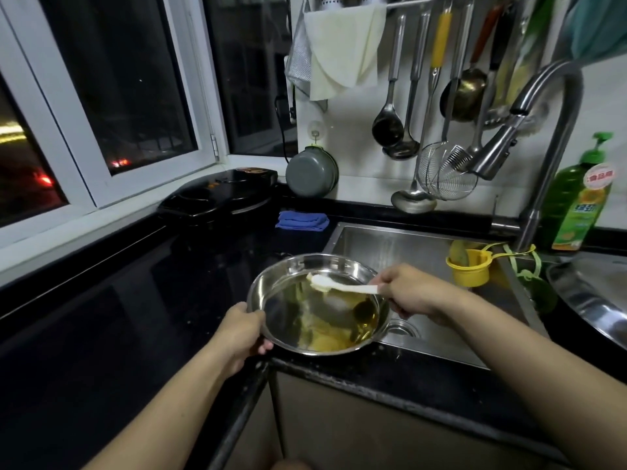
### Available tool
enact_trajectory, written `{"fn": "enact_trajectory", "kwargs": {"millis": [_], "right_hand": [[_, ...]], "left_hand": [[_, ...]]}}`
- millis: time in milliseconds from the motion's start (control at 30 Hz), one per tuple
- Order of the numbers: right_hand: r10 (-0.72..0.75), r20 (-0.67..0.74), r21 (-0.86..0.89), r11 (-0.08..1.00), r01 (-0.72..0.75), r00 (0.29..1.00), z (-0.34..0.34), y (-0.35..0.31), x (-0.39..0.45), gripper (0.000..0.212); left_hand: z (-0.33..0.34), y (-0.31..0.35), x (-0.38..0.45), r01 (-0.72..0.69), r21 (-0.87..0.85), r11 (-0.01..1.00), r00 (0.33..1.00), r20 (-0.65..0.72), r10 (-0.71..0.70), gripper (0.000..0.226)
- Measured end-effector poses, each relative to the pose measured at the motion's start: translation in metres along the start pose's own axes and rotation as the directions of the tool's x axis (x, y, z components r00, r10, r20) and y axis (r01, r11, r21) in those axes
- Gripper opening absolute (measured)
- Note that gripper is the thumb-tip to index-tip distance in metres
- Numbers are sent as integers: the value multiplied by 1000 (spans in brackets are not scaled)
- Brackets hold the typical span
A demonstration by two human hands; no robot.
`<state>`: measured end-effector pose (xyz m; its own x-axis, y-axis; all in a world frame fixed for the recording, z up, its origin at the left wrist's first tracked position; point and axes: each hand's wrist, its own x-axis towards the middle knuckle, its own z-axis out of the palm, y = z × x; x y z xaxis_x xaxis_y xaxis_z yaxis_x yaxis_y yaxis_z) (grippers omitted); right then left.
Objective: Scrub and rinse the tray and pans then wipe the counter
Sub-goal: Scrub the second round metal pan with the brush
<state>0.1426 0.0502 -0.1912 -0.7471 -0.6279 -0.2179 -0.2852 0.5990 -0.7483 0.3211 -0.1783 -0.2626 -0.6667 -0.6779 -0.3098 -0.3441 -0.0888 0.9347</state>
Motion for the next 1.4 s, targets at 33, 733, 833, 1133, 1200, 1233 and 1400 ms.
{"fn": "enact_trajectory", "kwargs": {"millis": [33,733,833,1133,1200,1233,1400], "right_hand": [[-11,12,-36,999,12,1000,6,-5,1,28],[-194,176,-740,620,260,965,56,-51,93,15],[-227,110,-794,565,223,968,56,-45,99,22],[-343,410,-684,498,533,845,74,-63,70,31],[-329,236,-812,451,372,914,65,-62,87,30],[-320,170,-846,438,305,932,62,-58,94,29],[-358,429,-642,525,559,829,80,-49,79,28]], "left_hand": [[-3,0,1,1,68,998,1000,6,-2,19],[-40,-26,21,-328,733,596,902,54,429,62],[-40,-25,21,-324,702,635,919,73,388,64],[-37,-25,23,-353,716,602,913,122,390,57],[-38,-25,24,-349,720,600,914,119,388,60],[-38,-25,23,-348,718,602,914,119,387,63],[-39,-26,25,-344,706,619,919,119,375,59]]}}
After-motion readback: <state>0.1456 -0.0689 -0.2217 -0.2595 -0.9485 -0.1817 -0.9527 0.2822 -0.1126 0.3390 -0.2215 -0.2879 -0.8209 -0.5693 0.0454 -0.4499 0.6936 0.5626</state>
